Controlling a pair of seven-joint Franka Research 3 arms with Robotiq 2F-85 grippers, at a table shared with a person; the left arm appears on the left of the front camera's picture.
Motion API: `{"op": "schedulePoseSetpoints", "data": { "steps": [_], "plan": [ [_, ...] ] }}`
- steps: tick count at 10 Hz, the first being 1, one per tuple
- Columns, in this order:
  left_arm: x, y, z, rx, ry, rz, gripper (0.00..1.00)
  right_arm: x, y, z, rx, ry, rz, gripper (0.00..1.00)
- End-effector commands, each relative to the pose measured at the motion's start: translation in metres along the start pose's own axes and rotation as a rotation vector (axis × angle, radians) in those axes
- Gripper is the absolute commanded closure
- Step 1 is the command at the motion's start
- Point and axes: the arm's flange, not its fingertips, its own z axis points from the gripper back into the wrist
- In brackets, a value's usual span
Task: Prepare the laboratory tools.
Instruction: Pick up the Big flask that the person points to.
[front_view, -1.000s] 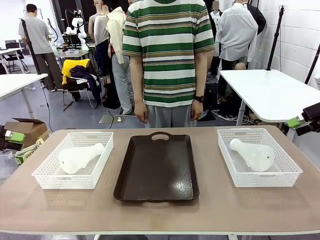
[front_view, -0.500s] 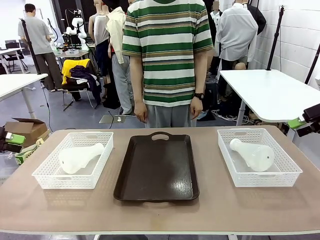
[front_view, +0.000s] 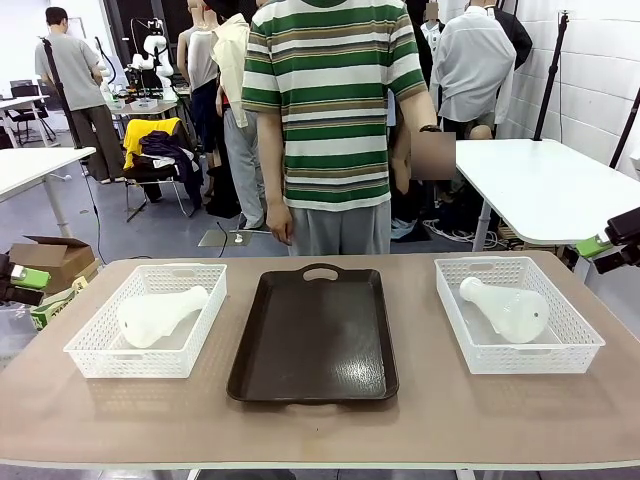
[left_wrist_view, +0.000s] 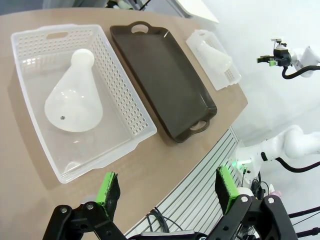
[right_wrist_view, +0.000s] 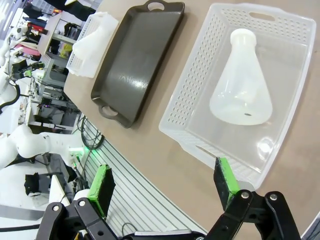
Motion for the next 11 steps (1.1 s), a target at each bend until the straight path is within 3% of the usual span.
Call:
{"op": "schedulePoseSetpoints", "data": {
  "steps": [1, 11],
  "plan": [
    [0.0017, 0.0022, 0.0007, -0.020, -0.017, -0.017, 0.00, 0.0017, -0.0011, -0.0024, 0.027, -0.020, 0.009, 0.00],
    [0.0017, 0.0022, 0.0007, -0.020, -0.017, -0.017, 0.00, 0.0017, -0.0011, -0.0024, 0.027, -0.020, 0.009, 0.00]
  ]
}}
